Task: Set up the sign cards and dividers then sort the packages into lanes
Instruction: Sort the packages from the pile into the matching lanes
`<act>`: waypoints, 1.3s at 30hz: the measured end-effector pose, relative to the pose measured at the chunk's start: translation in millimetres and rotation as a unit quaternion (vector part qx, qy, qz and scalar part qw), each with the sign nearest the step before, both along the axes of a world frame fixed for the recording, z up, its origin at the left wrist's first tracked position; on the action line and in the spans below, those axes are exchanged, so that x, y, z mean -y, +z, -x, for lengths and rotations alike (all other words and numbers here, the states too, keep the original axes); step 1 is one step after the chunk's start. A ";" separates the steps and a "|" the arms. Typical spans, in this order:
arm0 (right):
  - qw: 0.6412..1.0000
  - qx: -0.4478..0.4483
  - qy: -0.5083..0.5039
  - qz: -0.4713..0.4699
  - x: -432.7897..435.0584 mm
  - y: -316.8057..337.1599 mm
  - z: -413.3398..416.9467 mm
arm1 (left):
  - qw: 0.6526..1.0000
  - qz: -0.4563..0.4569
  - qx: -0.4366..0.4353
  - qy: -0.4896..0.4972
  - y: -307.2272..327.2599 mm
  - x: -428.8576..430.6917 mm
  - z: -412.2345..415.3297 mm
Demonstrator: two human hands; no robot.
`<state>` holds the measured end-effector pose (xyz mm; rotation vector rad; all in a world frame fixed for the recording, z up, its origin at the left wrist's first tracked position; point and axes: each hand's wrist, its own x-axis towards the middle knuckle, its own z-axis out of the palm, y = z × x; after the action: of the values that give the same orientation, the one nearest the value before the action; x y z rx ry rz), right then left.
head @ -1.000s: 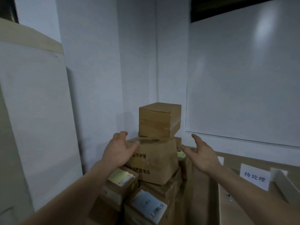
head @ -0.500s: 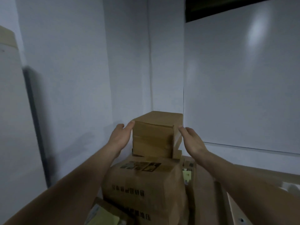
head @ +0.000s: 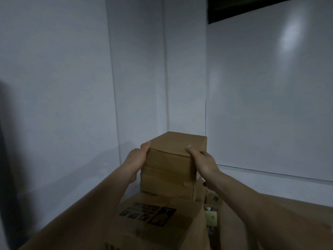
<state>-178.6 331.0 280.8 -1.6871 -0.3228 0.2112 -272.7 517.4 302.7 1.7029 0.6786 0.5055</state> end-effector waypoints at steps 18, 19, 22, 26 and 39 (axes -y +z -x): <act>0.984 0.131 -0.042 -0.118 9.0 20.0 24.4 | 0.990 0.019 0.138 0.005 15.3 -6.5 6.3; 0.982 0.125 -0.037 -0.133 8.4 22.0 26.1 | 0.988 0.025 0.151 0.000 14.2 -7.8 8.9; 0.981 0.116 -0.012 -0.153 7.9 23.1 30.4 | 0.979 0.050 0.197 -0.024 13.0 -10.5 16.5; 0.973 0.145 0.006 -0.180 10.3 25.8 37.9 | 0.968 0.051 0.238 -0.060 18.4 -15.6 29.3; 0.946 0.106 -0.014 -0.307 14.0 45.3 59.7 | 0.939 0.204 0.237 -0.141 27.1 -20.6 65.3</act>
<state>-238.3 317.0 326.0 -1.0933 -0.4693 -0.0914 -338.0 538.0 329.8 1.1946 0.1649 0.5055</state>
